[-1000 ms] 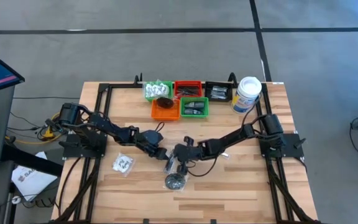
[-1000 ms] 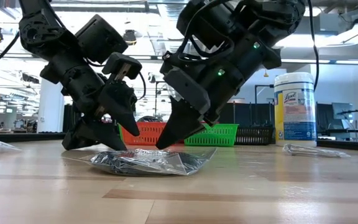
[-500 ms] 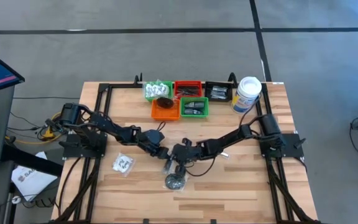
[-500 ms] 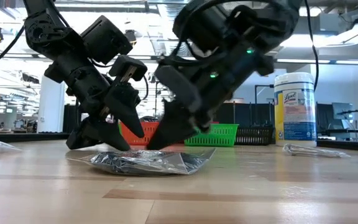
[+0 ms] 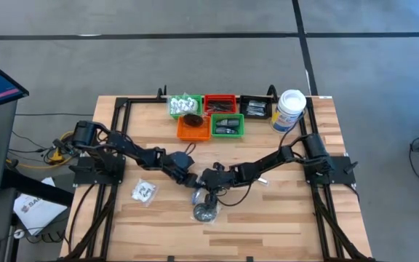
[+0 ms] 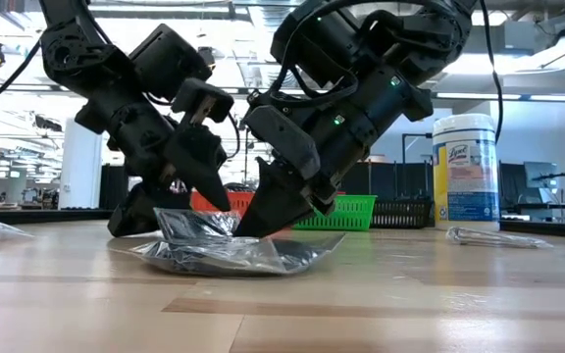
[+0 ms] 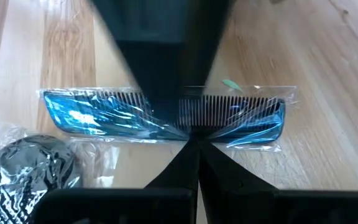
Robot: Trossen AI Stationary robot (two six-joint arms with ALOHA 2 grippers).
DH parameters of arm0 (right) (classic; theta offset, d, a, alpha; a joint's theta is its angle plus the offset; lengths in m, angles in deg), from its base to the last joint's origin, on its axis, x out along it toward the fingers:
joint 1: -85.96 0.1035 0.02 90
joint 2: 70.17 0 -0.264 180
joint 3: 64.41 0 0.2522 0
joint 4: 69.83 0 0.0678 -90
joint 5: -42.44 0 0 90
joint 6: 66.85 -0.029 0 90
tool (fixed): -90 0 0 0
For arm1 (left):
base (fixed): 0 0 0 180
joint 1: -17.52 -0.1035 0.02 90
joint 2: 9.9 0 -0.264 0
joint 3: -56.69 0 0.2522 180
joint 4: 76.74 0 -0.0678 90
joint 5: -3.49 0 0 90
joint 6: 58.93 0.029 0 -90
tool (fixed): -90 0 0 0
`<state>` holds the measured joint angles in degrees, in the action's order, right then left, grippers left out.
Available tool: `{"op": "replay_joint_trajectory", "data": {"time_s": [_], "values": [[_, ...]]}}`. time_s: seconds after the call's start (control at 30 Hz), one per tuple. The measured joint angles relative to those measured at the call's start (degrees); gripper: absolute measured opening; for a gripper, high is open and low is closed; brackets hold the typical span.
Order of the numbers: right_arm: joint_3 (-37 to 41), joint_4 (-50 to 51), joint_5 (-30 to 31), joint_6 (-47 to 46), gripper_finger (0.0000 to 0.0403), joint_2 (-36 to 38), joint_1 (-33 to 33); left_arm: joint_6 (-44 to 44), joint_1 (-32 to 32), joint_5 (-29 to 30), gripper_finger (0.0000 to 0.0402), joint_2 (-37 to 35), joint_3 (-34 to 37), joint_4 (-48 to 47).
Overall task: Pick & Place Travel size toiletries
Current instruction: Put the black comb into the red bin
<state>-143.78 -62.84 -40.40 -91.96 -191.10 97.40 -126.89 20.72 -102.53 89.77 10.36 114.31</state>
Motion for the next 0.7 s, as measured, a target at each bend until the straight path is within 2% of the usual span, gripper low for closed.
{"op": "replay_joint_trajectory", "data": {"time_s": [0.17,0.3,0.53,0.7], "values": [[0.02,-0.1,0.17,0.0,0.0,-0.04,0.0,-0.19,0.0,-1.34,0.0157,1.32,-1.35,2.45],[0.04,-0.1,0.17,0.0,0.0,-0.04,0.0,-0.17,0.0,0.68,0.0153,1.43,-2.3,2.08],[0.09,-0.43,0.2,0.02,0.0,-0.04,0.0,0.98,0.05,1.06,0.0113,1.31,-2.71,-5.49],[0.09,-0.47,0.24,0.02,0.0,-0.04,-0.02,1.65,0.42,1.12,0.0087,1.32,-2.66,-6.28]]}}
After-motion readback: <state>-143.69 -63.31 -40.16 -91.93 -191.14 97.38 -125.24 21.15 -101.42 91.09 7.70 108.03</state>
